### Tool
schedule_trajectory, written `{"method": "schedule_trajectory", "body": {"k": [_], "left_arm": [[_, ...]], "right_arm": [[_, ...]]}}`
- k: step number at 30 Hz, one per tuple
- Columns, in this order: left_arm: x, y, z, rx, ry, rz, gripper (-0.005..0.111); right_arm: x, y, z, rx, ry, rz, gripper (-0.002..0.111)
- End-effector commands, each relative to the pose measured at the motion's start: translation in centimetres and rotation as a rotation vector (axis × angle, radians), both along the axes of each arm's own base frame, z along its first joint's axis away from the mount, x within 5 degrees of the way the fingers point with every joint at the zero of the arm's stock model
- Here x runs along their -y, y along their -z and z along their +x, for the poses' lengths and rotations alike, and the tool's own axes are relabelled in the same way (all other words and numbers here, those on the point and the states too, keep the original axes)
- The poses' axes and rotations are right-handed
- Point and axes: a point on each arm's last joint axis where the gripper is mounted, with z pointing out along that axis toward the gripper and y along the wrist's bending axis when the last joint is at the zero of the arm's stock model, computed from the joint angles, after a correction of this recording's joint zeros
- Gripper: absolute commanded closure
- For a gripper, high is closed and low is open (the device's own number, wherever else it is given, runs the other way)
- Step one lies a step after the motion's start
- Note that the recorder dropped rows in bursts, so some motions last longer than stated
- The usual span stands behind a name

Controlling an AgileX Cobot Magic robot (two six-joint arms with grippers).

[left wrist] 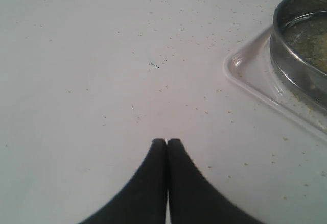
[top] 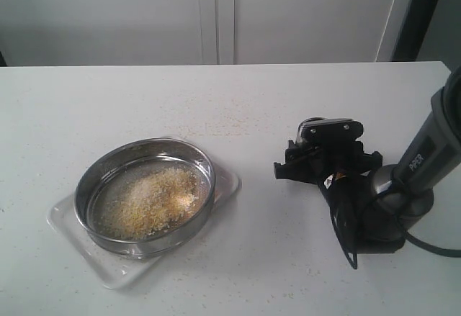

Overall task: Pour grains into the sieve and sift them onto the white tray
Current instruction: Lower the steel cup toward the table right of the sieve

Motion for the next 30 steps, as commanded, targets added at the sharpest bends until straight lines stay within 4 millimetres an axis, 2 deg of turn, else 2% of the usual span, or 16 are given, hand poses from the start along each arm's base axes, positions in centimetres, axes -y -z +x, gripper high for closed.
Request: {"method": "schedule_trajectory", "body": {"k": [1,5,9,19,21,30], "left_arm": [[0.09,0.46,-0.09,-0.022,0.009,-0.009,0.107],[0.09,0.46,-0.09,-0.022,0.009,-0.009,0.107],[0.09,0.46,-0.09,-0.022,0.009,-0.009,0.107],[0.09,0.46,-0.09,-0.022,0.009,-0.009,0.107],[0.09,0.46,-0.09,-0.022,0.009,-0.009,0.107],[0.09,0.46,-0.09,-0.022,0.009,-0.009,0.107]], "right_arm": [[0.08,0.06,0.88,0.006,0.014,-0.003,0.108],[-0.08,0.05,1.16,0.001,0.013,0.001,0.106],[-0.09,0.02,1.18,0.003,0.013,0.002,0.093],[-0.10,0.04,1.17,0.001,0.011,0.003,0.036],[-0.10,0.04,1.17,0.001,0.011,0.001,0.033],[-0.10,0.04,1.17,0.001,0.011,0.001,0.032]]}}
